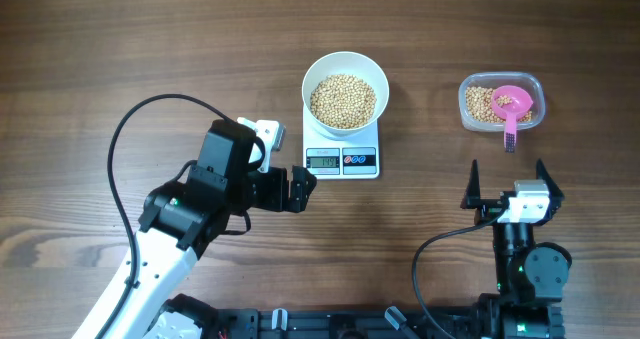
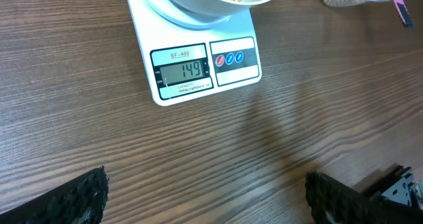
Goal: Scoop item into bowl and weigh 150g on scale
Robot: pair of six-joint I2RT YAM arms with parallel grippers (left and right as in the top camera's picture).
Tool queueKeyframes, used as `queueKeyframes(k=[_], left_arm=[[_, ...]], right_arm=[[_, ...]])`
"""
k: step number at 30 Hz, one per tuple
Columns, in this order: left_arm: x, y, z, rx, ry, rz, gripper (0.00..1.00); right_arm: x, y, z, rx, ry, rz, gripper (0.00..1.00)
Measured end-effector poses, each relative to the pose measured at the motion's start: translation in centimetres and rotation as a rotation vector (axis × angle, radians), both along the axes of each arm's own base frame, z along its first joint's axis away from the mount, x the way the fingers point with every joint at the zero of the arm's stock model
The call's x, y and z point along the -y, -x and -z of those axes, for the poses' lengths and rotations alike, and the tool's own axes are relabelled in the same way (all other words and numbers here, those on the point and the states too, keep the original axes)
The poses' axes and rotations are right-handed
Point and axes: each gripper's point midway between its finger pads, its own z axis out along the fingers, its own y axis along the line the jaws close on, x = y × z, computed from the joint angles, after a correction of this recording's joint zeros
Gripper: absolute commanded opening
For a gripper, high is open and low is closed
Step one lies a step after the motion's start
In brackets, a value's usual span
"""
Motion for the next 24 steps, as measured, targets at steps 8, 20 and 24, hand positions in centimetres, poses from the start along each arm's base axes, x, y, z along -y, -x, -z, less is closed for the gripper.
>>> queueKeyframes(k=[8,20,24], left_arm=[[0.0,0.0,0.0,0.0,0.0,0.0,1.0],[0.0,0.0,0.0,0.0,0.0,0.0,1.0],[-0.45,0.99,0.68,-0.05,-0.023,0.0,1.0]], right_arm=[[0.0,0.0,0.01,0.0,0.0,0.0,1.0],[0.0,0.0,0.01,0.0,0.0,0.0,1.0],[0.0,0.0,0.0,0.0,0.0,0.0,1.0]])
